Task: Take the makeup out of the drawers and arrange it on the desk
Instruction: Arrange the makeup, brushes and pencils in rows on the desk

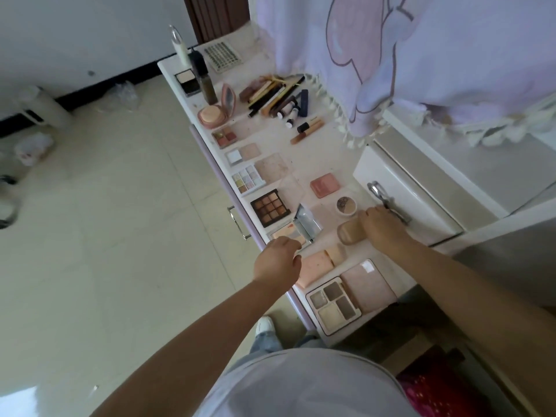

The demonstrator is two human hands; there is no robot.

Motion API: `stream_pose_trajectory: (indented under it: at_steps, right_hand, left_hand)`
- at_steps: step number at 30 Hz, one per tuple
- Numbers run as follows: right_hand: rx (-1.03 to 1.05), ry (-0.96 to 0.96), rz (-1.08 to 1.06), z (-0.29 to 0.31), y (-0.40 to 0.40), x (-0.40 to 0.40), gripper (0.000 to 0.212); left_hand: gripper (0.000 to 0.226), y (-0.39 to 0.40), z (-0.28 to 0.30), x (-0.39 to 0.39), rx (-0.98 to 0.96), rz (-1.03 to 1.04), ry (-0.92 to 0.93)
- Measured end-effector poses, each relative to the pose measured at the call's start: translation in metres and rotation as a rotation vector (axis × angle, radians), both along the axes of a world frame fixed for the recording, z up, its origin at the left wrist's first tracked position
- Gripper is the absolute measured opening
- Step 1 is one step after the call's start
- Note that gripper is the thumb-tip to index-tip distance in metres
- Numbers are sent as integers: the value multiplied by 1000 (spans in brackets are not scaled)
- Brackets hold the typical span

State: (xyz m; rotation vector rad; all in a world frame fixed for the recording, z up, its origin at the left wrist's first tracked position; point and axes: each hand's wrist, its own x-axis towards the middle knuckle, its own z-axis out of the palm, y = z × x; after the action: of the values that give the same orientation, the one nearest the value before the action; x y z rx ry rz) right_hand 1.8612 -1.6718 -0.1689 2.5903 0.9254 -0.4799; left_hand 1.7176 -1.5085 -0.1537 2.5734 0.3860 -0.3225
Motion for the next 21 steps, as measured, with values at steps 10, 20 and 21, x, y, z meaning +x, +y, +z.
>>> stream_pose_trajectory:
  at_steps: [10,20,21]
  right_hand:
    - [447,407,-347,39,-32,-9,37]
    - [1049,126,-673,122,-24,-11,21]
    - [1107,98,-725,130,-21,-9,24]
  left_hand:
    - [43,-16,18,42,-5,-217,8]
    - [64,-45,70,87,-34,-349,-224]
    - [63,-46,75,92,-11,-334,-340]
